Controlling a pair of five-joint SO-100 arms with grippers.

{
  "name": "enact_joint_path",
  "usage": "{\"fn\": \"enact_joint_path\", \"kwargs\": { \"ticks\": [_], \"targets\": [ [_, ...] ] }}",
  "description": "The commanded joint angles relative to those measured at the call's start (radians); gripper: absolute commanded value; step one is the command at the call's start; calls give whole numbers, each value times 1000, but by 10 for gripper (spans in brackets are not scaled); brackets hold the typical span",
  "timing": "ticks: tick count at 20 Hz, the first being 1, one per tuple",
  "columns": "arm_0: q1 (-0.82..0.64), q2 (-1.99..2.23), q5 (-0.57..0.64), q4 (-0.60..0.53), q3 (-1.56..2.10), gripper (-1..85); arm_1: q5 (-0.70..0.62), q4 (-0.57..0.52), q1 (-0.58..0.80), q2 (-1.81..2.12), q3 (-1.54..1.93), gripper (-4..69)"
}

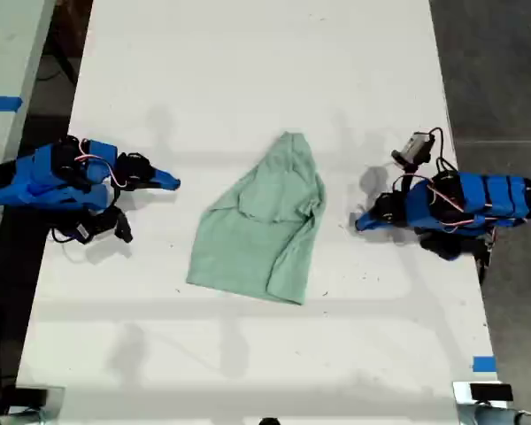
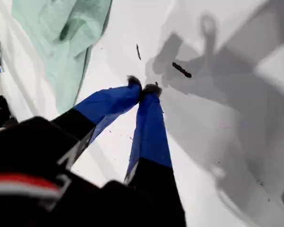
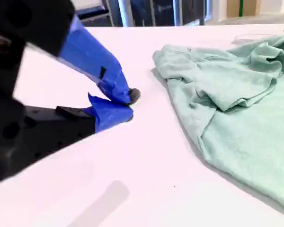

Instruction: Fold t shirt

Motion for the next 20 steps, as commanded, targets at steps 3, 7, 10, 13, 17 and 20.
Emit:
{"fn": "enact_joint_path", "kwargs": {
  "ticks": [3, 7, 10, 13, 17, 20],
  "targets": [
    [-35, 6, 3, -2, 8, -2, 9, -35, -17, 8, 54, 22],
    [-38, 6, -2, 2, 8, -2, 11, -35, -17, 8, 54, 22],
    [-37, 6, -11, 5, 9, -2, 15, -35, -17, 8, 54, 22],
    [-31, 6, -12, 5, 9, -2, 15, -35, -14, 8, 54, 22],
    [-29, 6, -12, 5, 9, -2, 17, -37, -11, 8, 54, 22],
    [-28, 6, -12, 5, 9, -2, 18, -37, -11, 8, 54, 22]
  ]
}}
